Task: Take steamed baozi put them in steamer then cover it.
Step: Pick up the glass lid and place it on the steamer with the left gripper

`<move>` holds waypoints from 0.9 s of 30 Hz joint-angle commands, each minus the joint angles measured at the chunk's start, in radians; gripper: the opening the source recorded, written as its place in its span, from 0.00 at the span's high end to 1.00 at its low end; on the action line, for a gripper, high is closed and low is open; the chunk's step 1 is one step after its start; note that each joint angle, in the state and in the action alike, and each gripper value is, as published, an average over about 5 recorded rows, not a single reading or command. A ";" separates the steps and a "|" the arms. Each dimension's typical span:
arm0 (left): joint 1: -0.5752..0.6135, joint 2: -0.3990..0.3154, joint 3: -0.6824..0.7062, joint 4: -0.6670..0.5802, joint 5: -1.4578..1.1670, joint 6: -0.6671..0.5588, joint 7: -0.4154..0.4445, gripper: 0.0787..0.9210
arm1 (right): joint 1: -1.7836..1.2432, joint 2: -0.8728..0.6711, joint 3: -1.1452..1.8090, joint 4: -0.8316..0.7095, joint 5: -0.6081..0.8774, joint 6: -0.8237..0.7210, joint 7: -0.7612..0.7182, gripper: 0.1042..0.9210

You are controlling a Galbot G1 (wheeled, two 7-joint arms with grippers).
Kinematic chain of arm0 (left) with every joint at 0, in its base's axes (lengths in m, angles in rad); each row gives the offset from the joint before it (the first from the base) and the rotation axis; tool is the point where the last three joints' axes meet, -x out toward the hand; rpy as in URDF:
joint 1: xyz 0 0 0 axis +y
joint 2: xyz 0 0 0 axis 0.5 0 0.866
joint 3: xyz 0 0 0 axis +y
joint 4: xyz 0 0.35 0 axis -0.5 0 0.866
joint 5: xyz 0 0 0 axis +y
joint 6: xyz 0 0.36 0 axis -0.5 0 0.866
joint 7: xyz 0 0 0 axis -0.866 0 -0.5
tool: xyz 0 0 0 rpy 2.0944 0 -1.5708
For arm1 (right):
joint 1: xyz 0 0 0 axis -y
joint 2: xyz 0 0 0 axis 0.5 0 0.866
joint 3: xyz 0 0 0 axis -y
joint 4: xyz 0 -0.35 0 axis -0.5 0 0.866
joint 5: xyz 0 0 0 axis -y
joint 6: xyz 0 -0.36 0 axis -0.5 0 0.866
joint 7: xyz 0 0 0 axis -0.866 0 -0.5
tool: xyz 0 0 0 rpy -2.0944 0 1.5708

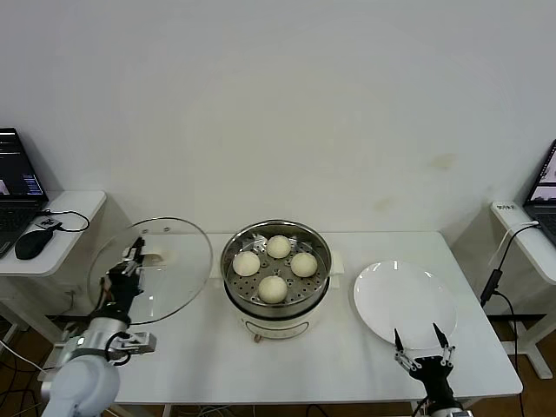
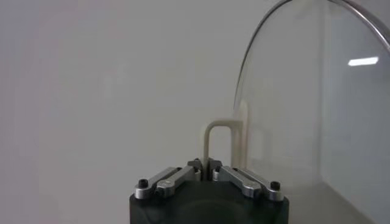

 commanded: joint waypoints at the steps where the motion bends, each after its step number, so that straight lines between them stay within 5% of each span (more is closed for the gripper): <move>1: -0.165 0.030 0.304 -0.030 -0.014 0.159 0.079 0.93 | 0.028 0.052 -0.025 -0.022 -0.181 -0.010 0.085 0.12; 12: -0.301 -0.120 0.471 0.055 0.200 0.281 0.187 0.93 | 0.105 0.080 -0.092 -0.108 -0.325 -0.032 0.243 0.12; 27: -0.427 -0.315 0.572 0.161 0.328 0.339 0.244 0.93 | 0.101 0.081 -0.096 -0.102 -0.327 -0.037 0.266 0.12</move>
